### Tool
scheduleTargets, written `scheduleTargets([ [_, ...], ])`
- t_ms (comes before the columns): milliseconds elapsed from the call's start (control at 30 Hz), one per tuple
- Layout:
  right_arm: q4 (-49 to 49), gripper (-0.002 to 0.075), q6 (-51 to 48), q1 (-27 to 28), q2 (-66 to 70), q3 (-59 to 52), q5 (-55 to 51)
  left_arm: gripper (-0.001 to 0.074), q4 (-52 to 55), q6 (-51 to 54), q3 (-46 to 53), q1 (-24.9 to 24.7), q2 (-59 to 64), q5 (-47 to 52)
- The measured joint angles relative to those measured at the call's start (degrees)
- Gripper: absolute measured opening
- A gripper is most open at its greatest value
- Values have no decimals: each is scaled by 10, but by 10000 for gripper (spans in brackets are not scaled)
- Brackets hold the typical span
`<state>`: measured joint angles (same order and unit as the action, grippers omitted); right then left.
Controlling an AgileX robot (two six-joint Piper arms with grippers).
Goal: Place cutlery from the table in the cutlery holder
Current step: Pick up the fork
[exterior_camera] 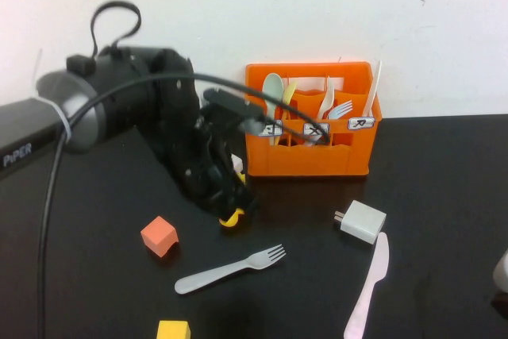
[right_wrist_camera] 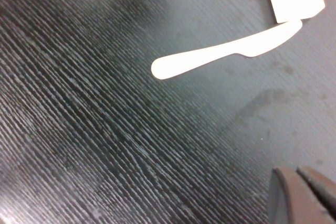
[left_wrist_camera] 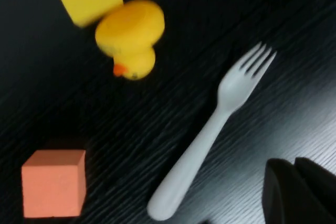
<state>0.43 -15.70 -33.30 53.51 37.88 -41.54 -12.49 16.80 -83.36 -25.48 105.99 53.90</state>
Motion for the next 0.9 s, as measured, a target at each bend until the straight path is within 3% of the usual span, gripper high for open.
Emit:
scheduleTargets([
  [300, 0, -2, -11, 0, 0, 0, 0, 26, -3, 17, 24, 5, 69, -47],
  [400, 0, -2, -32, 0, 0, 0, -10, 123, -5, 19, 24, 5, 97, -55],
  [533, -1, -2, -57, 0, 0, 0, -29, 375, -3, 36, 24, 5, 119, -65],
  [600, -4, -2, -63, 0, 0, 0, -34, 452, 4, 53, 24, 5, 124, -74],
  [767, -4, -2, -73, 0, 0, 0, -39, 497, 23, 82, 24, 5, 125, -95],
  [900, -4, -2, -73, 0, 0, 0, -40, 480, 25, 112, 24, 5, 125, -95],
])
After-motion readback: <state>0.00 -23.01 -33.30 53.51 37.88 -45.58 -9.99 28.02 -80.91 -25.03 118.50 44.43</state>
